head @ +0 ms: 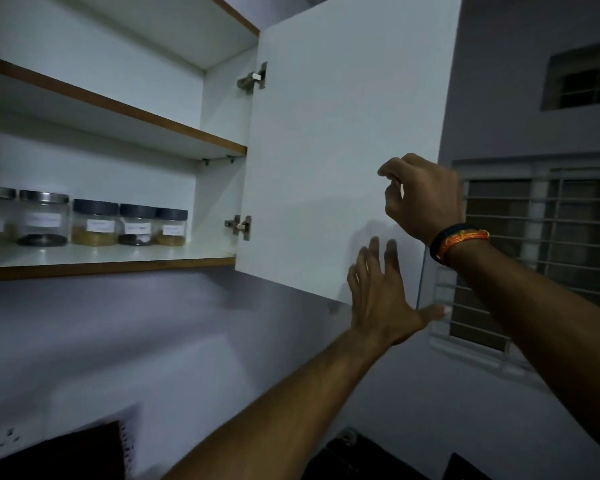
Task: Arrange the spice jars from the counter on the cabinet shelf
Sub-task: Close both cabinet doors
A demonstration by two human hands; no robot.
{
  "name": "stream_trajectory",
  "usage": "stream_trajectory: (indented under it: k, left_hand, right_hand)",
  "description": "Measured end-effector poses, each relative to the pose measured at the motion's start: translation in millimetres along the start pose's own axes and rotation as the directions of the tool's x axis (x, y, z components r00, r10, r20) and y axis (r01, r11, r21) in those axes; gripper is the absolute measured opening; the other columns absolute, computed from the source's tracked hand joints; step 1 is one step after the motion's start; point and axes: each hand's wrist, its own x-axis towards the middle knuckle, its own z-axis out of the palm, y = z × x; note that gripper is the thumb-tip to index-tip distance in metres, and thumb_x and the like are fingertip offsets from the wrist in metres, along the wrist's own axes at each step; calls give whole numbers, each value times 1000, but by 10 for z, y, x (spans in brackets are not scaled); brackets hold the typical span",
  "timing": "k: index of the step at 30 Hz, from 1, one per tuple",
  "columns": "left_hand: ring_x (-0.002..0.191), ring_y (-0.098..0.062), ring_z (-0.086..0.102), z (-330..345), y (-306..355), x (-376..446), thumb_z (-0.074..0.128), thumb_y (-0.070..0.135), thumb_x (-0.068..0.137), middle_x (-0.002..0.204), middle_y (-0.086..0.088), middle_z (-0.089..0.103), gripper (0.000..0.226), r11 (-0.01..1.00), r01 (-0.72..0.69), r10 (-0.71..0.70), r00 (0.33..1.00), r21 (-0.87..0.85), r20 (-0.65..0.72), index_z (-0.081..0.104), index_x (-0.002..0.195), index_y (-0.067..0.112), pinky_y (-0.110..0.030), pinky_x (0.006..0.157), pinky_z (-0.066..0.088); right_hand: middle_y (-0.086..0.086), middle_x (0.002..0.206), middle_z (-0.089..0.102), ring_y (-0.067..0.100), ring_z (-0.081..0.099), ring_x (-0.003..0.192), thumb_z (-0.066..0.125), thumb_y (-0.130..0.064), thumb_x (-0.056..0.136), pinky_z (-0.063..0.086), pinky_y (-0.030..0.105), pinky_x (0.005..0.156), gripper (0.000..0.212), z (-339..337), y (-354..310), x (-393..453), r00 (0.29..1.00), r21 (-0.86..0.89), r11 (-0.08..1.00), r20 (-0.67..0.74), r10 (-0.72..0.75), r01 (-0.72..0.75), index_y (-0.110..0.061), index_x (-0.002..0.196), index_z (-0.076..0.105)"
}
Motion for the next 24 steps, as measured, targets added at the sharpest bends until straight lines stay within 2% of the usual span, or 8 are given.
stream_trajectory:
  k: [4,8,13,16,18,20,22,24]
  left_hand:
    - [151,-34,-23,208,81,157,73,67,73,164,-9,-27,134,993,110,-110,994,40,-24,-21,156,21,-56,120,-12]
    - [151,-39,-19,279,47,208,81,55,70,164,-11,-26,138,975,220,-220,975,18,-30,-21,156,18,-64,118,-7]
    - [150,-41,-21,279,68,187,82,62,64,161,-12,-33,148,974,226,-226,974,10,-19,-29,152,18,-66,117,-1]
    - [149,-40,-25,201,42,116,81,64,64,160,-11,-35,150,977,211,-211,977,0,-27,-32,151,19,-66,117,-2]
    - [149,-39,-26,129,11,61,82,63,64,160,-10,-36,149,980,198,-198,980,-8,-31,-32,151,19,-64,117,-3]
    - [149,-37,-28,45,-23,-7,83,60,63,159,-8,-37,150,983,184,-185,982,-22,-31,-33,150,21,-62,118,-4]
    - [148,-34,-30,-59,-73,-72,85,56,63,159,-5,-38,151,985,168,-169,985,-48,-27,-34,150,24,-60,118,-6]
    - [148,-30,-33,-174,-135,-141,87,52,62,159,-1,-39,152,985,154,-156,988,-76,-19,-35,149,27,-57,118,-8]
  right_hand:
    - [11,120,66,29,63,96,57,0,88,54,40,79,36,2,219,-147,998,-21,998,-24,57,-58,-12,122,65]
    - [13,132,54,30,49,120,61,-2,87,45,39,99,54,84,344,-254,977,19,977,-26,213,-213,-14,138,51]
    - [12,140,46,27,50,125,64,-22,92,42,38,102,61,161,394,-238,866,280,826,48,497,-490,-14,146,37]
    - [4,133,55,23,56,116,61,-33,95,49,42,100,52,176,302,-212,840,410,743,132,525,-529,-14,140,42]
    - [-9,120,54,11,54,102,59,-34,97,51,22,84,44,187,189,-213,854,458,738,103,509,-495,-13,134,46]
    - [-13,112,52,2,50,93,59,-33,97,36,3,69,42,184,59,-215,857,511,726,43,513,-460,-12,131,47]
    - [-15,110,54,-7,52,87,60,-32,97,37,-1,65,41,170,-87,-216,849,586,686,6,529,-431,-12,131,48]
    - [-14,111,56,-11,54,86,59,-30,98,39,-5,69,42,140,-254,-220,846,633,664,-26,533,-399,-11,133,47]
